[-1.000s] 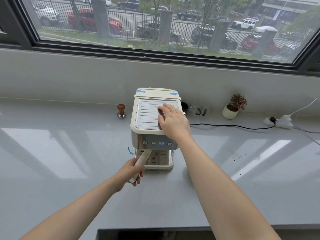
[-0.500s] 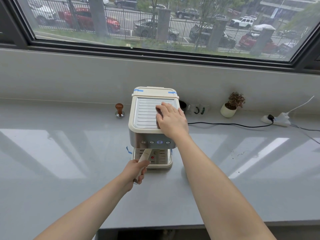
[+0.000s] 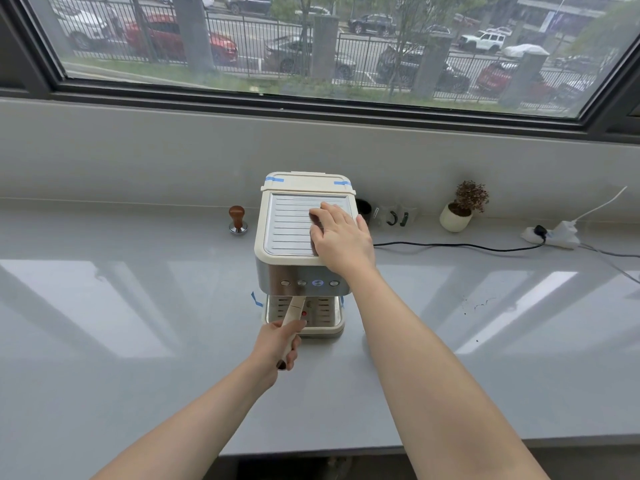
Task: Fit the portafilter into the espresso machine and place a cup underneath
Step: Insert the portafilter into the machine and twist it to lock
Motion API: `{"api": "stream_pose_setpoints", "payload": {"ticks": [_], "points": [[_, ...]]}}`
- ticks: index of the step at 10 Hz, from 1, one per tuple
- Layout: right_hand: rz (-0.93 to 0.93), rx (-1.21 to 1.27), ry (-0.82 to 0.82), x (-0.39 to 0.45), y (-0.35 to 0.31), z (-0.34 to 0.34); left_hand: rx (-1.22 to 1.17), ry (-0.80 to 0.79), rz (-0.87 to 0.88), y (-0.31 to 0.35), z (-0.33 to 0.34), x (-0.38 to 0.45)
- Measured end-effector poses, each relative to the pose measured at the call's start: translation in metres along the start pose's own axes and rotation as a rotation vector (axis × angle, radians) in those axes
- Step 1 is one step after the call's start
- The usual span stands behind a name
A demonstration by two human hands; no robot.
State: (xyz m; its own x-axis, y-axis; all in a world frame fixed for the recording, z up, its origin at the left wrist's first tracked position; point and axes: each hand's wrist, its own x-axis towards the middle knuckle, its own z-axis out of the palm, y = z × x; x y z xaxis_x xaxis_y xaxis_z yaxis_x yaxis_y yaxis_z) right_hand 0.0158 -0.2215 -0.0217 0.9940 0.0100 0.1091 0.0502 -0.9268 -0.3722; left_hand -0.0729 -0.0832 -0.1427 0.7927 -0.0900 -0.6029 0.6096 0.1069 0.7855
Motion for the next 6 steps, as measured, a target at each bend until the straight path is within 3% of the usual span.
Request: {"api": "stream_pose_setpoints", "payload": {"ticks": [2,6], "points": [[-0.002,-0.011,-0.015,-0.001,-0.001,-0.001,-0.047,-0.201,-0.126,0.004,-0.014,-0.002],[0.011,-0.021,-0.025,-0.002,-0.002,-0.003,-0.008,0.011,-0.086,0.0,0.003,-0.007]]}}
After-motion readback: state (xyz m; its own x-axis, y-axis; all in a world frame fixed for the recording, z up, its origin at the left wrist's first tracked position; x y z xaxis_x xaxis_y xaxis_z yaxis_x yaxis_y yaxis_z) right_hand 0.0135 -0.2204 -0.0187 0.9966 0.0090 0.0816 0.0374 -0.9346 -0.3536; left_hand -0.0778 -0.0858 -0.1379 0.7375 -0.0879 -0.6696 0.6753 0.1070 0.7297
